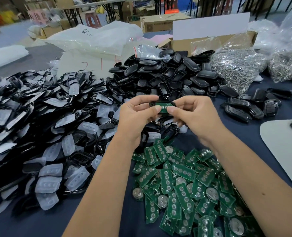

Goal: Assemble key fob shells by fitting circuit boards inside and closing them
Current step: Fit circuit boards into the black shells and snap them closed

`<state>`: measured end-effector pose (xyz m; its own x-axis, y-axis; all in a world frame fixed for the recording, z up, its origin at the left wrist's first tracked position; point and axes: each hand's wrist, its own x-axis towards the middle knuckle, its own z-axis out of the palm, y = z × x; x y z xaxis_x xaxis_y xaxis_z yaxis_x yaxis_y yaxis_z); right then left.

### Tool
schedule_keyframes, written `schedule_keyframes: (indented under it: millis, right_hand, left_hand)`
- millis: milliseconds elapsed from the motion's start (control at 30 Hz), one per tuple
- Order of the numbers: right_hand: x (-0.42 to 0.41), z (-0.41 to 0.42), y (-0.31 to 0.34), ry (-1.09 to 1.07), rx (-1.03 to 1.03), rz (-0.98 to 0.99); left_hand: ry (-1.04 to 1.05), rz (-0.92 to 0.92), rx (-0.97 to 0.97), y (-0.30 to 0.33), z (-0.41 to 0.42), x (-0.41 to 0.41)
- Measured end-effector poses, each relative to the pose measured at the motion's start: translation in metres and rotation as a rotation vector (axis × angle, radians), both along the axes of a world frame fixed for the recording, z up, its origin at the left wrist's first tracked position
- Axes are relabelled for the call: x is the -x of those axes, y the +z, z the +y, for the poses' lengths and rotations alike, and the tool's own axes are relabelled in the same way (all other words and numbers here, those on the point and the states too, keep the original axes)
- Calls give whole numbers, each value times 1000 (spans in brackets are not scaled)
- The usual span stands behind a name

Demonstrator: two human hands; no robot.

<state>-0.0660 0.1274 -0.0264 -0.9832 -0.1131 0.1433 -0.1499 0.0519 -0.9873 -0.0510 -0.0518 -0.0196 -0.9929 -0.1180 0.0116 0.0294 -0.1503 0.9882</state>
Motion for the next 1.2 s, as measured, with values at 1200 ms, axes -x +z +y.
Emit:
schedule_keyframes:
  millis: [1200]
  right_hand:
    - [90,-228,54,221,-1049,941]
  left_hand:
    - [1300,135,-207,18,-60,1]
